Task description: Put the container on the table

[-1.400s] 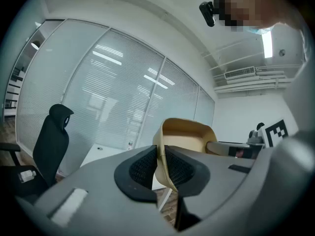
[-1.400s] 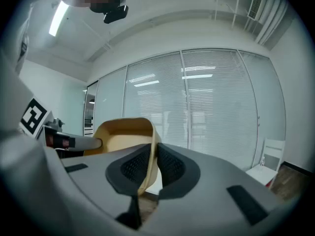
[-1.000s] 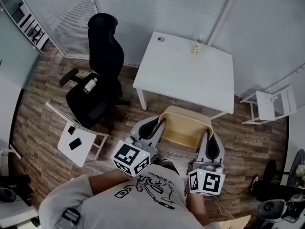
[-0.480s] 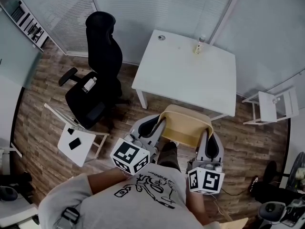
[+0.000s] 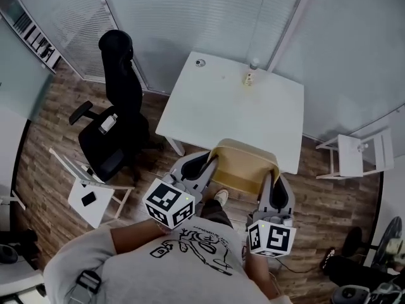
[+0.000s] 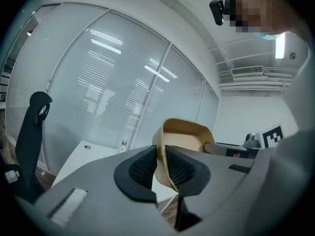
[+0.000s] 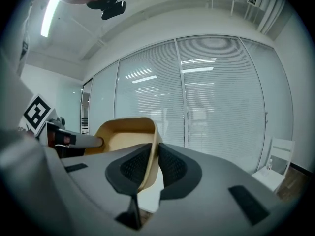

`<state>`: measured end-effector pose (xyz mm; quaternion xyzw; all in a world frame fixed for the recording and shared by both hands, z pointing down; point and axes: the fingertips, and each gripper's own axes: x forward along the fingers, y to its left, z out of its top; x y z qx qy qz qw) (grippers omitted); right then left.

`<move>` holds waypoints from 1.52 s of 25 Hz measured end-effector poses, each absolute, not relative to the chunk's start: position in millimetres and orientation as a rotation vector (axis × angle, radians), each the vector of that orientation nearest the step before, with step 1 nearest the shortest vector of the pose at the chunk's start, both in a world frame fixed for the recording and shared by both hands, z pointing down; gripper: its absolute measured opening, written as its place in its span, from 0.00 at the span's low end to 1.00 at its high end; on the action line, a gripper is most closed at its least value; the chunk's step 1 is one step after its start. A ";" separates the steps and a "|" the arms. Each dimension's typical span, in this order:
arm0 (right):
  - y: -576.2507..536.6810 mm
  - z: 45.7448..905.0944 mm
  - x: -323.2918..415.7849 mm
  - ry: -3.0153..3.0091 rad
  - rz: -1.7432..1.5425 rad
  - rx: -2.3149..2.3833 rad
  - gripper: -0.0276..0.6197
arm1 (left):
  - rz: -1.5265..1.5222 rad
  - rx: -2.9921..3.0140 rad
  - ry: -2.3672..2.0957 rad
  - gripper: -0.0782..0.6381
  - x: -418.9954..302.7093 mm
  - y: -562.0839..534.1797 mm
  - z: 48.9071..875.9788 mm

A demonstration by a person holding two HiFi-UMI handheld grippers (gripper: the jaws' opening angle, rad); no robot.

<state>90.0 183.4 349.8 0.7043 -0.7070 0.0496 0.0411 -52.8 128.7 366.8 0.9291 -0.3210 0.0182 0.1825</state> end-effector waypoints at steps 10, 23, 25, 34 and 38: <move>125.3 345.5 194.3 -2.204 0.160 2.140 0.09 | 0.064 2.588 -0.944 0.16 48.3 77.3 364.8; 64.4 362.9 223.6 -2.248 0.245 2.087 0.09 | 0.100 2.552 -1.003 0.16 75.6 22.3 378.1; 51.6 364.1 222.3 -2.248 0.248 2.079 0.09 | 0.097 2.544 -1.003 0.16 74.5 9.3 380.5; -49.6 363.5 200.7 -2.243 0.199 2.010 0.09 | 0.032 2.515 -1.027 0.16 52.0 -86.1 383.0; -91.7 364.4 180.4 -2.238 0.196 1.978 0.09 | 0.026 2.501 -1.034 0.16 32.3 -127.4 385.4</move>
